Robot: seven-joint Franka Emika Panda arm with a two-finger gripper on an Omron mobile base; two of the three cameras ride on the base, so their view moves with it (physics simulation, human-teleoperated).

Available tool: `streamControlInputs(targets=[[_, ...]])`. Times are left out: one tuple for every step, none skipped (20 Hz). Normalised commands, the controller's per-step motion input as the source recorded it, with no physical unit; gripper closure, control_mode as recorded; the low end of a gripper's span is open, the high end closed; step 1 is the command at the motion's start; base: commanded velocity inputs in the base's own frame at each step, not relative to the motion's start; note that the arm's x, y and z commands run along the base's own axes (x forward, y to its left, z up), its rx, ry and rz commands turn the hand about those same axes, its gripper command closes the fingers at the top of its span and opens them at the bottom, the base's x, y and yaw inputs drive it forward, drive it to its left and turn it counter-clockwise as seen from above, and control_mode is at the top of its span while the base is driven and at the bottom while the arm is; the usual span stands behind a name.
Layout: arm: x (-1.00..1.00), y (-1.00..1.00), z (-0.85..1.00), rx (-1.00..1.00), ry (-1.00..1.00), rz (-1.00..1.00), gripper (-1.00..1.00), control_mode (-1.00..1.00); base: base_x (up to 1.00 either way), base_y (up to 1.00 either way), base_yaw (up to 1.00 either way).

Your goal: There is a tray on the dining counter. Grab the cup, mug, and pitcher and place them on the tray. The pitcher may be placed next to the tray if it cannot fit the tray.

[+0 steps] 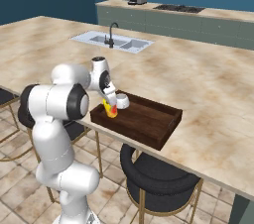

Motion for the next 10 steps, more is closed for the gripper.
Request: streamControlInputs(targets=[[0.14, -0.05, -0.31, 0.0, 0.0, -0.06, 1.0, -1.0, 0.0, 0.0, 0.0], [0.13, -0.04, -0.29, 0.0, 0.0, -0.06, 1.0, -1.0, 0.0, 0.0, 0.0], [0.12, -0.03, -0.3, 0.0, 0.0, -0.06, 1.0, -1.0, 0.0, 0.0, 0.0], [0.09, -0.01, -0.29, 0.0, 0.0, -0.06, 1.0, -1.0, 0.0, 0.0, 0.0], [0.01, -0.03, -0.26, 0.0, 0.0, -0.06, 1.0, -1.0, 0.0, 0.0, 0.0], [0.0, -0.05, -0.24, 0.0, 0.0, -0.05, -1.0, -1.0, 0.0, 0.0, 0.0], [0.0, -0.03, -0.19, 0.0, 0.0, -0.06, -1.0, -1.0, 0.0, 0.0, 0.0], [0.0, -0.09, -0.13, 0.0, 0.0, -0.07, -1.0, -1.0, 0.0, 0.0, 0.0], [0.0, -0.16, -0.08, 0.01, 0.0, -0.09, -1.0, -1.0, 0.0, 0.0, 0.0], [-0.04, -0.18, -0.02, 0.02, 0.0, -0.1, -1.0, -1.0, 0.0, 0.0, 0.0]])
